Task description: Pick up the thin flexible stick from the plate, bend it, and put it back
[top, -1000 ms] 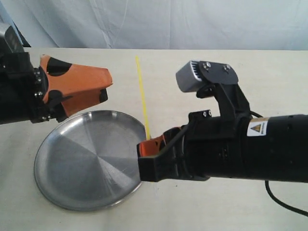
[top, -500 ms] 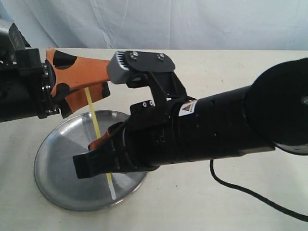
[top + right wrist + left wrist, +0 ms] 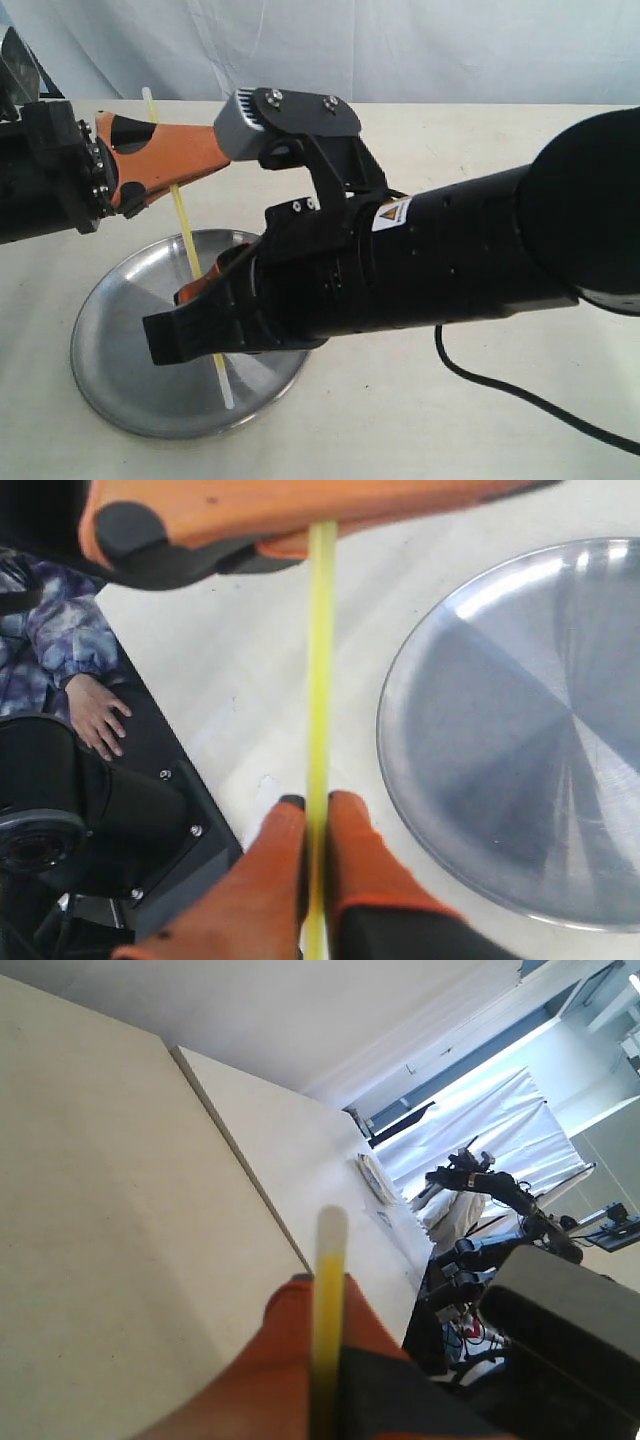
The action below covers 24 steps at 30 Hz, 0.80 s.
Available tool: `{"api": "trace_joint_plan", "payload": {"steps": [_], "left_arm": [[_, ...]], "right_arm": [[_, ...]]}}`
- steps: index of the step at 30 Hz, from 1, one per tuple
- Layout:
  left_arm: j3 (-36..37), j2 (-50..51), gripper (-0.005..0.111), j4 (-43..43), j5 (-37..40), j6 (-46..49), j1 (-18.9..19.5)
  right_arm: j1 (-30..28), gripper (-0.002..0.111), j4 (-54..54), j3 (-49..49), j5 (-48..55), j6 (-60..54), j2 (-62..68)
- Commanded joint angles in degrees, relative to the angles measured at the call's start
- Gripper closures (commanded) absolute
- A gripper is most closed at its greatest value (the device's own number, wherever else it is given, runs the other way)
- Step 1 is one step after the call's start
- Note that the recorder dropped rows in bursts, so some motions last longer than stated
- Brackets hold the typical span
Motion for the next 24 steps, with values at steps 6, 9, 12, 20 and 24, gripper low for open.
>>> {"api": "trace_joint_plan", "payload": {"steps": [6, 9, 12, 20, 24], "left_arm": [[-1.4, 0.1, 0.107, 0.4, -1.7, -0.3, -0.4], [-2.1, 0.1, 0.107, 1.4, -1.6, -0.3, -0.4], [-2.9, 0.1, 0.107, 3.5, 0.2, -0.3, -0.4], [-8.0, 0.1, 0.107, 12.3, 6.1, -0.9, -5.7], [-10.7, 0.1, 0.107, 19.1, 14.8, -2.3, -11.5]], "right_arm": [[0.0, 0.04, 0.1, -0.3, -0.7, 0.9, 5.0], [0.0, 0.055, 0.1, -0.3, 1.1, 1.1, 5.4], [0.0, 0.088, 0.1, -0.3, 3.5, 1.1, 4.8], [0.0, 0.109, -10.2, -0.2, 6.7, 7.0, -3.9], [0.0, 0.109, -20.2, -0.2, 6.6, 15.8, -10.5]]}}
